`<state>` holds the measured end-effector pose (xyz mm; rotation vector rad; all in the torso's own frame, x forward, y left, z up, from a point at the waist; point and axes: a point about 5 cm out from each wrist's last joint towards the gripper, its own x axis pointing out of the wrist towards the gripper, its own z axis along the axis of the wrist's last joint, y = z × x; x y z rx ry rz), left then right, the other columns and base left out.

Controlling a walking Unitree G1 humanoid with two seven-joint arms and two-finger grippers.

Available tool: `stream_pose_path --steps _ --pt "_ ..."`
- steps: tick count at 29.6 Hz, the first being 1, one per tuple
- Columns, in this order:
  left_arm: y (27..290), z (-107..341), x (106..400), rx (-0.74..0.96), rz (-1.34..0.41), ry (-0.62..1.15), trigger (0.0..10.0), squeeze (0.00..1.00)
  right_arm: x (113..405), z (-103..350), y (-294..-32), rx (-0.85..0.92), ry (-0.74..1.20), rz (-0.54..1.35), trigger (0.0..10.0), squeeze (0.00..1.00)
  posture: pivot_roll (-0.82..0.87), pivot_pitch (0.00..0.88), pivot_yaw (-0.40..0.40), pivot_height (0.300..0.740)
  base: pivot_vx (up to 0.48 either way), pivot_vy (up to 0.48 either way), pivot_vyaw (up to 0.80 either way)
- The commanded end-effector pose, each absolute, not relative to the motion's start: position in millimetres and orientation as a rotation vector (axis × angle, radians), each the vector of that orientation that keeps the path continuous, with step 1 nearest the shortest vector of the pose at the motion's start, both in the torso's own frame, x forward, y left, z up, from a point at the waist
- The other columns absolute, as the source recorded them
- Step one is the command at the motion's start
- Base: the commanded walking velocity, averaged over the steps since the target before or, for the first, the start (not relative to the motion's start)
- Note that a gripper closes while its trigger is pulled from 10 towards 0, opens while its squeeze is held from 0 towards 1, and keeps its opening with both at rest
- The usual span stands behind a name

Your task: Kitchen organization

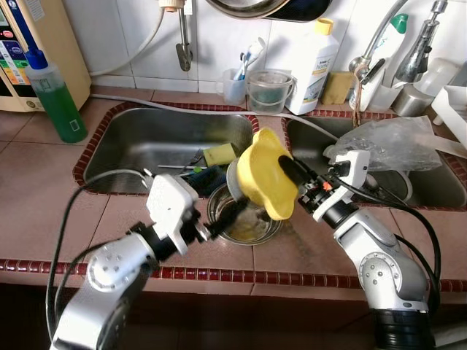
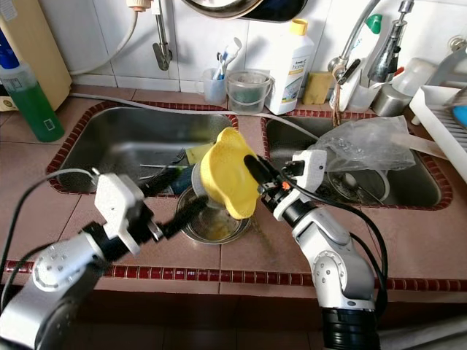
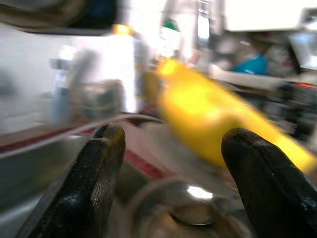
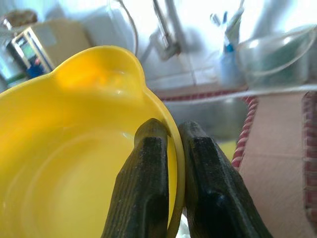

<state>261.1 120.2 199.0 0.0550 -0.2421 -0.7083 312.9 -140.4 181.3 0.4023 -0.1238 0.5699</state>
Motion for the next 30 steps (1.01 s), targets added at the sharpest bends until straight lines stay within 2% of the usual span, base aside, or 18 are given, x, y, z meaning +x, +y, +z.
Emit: stream_pose_path --steps 1,5,12,15,17,22,26,30 --pt "126.1 198.4 266.9 0.047 -0.661 -0.238 10.0 0.00 313.2 198.1 -145.6 0.403 -0.211 0.538 10.0 0.00 -0.01 0.102 -0.030 0.740 0.000 0.000 0.00" --pt "132.9 201.9 277.4 0.039 -0.593 -0.258 10.0 0.00 313.5 201.5 -148.2 0.422 -0.245 0.488 10.0 0.00 -0.02 0.096 -0.026 0.740 0.000 0.000 0.00" --pt "131.5 203.6 282.6 0.025 -0.592 -0.262 10.0 0.00 312.7 203.8 -151.1 0.425 -0.293 0.432 10.0 0.00 -0.02 0.088 -0.018 0.740 0.000 0.000 0.00" --pt "131.8 203.3 286.1 0.024 -0.575 -0.265 10.0 0.00 312.3 207.4 -152.2 0.382 -0.325 0.404 10.0 0.00 -0.03 0.084 -0.017 0.740 0.000 0.000 0.00" --pt "136.0 200.2 291.7 0.035 -0.510 -0.246 10.0 0.00 311.8 214.0 -156.0 0.273 -0.391 0.322 10.0 0.00 -0.03 0.084 -0.017 0.740 0.000 0.000 0.00" --pt "144.2 191.9 299.5 0.045 -0.397 -0.196 10.0 0.00 311.1 217.4 -157.3 0.189 -0.436 0.278 10.0 0.00 -0.03 0.081 -0.021 0.740 0.000 0.000 0.00" --pt "147.8 186.0 304.7 0.042 -0.297 -0.156 10.0 0.00 309.6 212.1 -156.0 0.164 -0.436 0.258 10.0 0.00 -0.03 0.074 -0.018 0.740 0.000 0.000 0.00" --pt "142.1 180.5 305.1 0.022 -0.300 -0.117 10.0 0.00 308.6 205.2 -154.5 0.146 -0.430 0.244 10.0 0.00 -0.02 0.059 -0.019 0.740 0.000 0.000 0.00"
